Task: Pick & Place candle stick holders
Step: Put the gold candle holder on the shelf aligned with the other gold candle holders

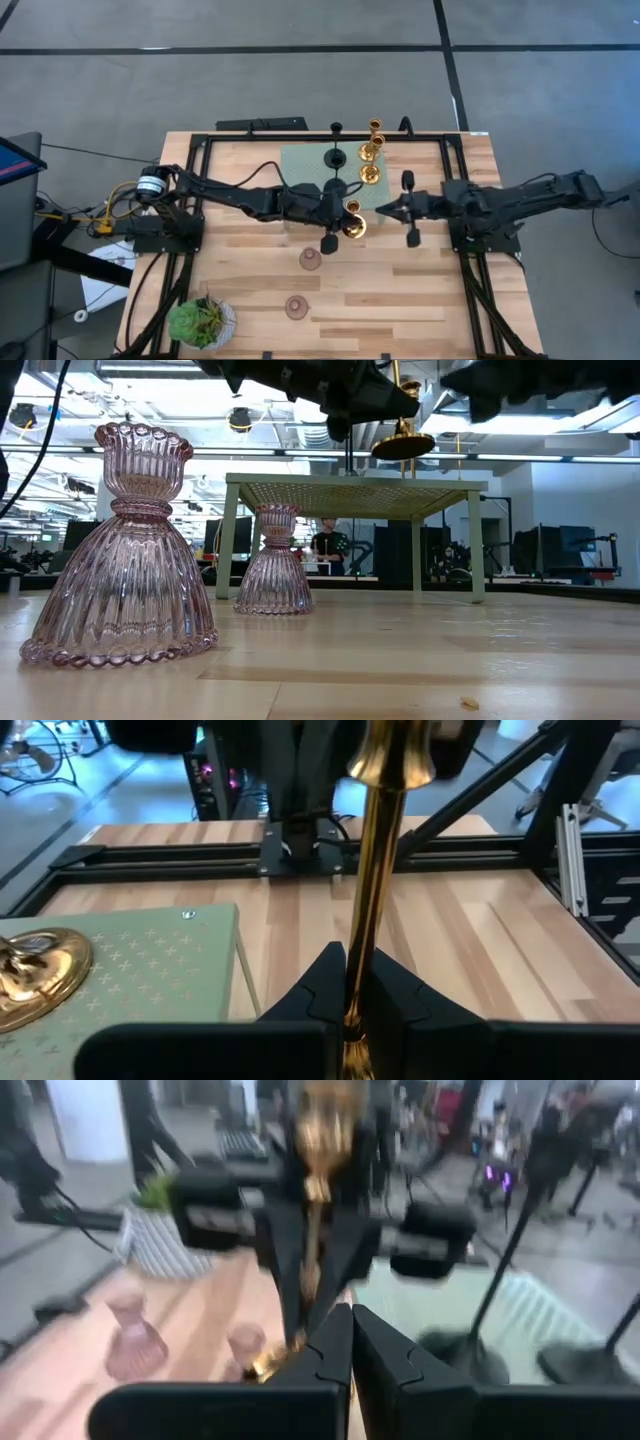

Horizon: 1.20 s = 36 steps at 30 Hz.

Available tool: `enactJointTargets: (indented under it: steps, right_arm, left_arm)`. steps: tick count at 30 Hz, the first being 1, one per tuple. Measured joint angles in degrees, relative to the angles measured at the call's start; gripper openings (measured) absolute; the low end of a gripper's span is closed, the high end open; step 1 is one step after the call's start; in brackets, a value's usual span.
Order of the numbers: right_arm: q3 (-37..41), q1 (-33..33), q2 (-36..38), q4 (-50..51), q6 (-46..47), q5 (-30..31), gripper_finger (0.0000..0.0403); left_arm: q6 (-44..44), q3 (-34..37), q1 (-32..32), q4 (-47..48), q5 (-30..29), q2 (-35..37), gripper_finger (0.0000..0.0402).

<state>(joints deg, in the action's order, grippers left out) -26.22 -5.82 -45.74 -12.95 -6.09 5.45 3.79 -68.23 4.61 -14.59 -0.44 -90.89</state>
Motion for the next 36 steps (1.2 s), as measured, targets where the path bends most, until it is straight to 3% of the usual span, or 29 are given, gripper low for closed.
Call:
enactJointTargets:
  steps: [10, 21, 26, 31, 36]
  right_arm:
    - [-3.45, 1.45, -10.22, -5.75, 4.56, -1.03, 0.001]
    - [-7.71, 0.23, -16.01, -5.29, 4.66, -1.11, 0.0152]
    - [-9.1, 0.04, -19.1, -5.78, 4.64, -1.12, 0.0194]
    - [-11.08, -0.18, -20.32, -5.73, 4.62, -1.07, 0.0187]
    - [-11.54, -0.16, -20.15, -5.79, 4.22, -0.97, 0.0129]
  left_arm:
    - [-1.14, 0.0, -0.18, 0.08, -0.03, 0.0, 0.0015]
    - [-1.48, 0.02, -0.18, 0.61, -1.36, 0.0, 0.0015]
    - [-1.48, 0.02, -0.22, 0.62, -1.79, 0.0, 0.0015]
    - [-1.48, 0.02, -0.18, 0.64, -1.76, 0.0, 0.0015]
    - [-1.49, 0.02, -0.18, 0.68, -1.74, 0.0, 0.0015]
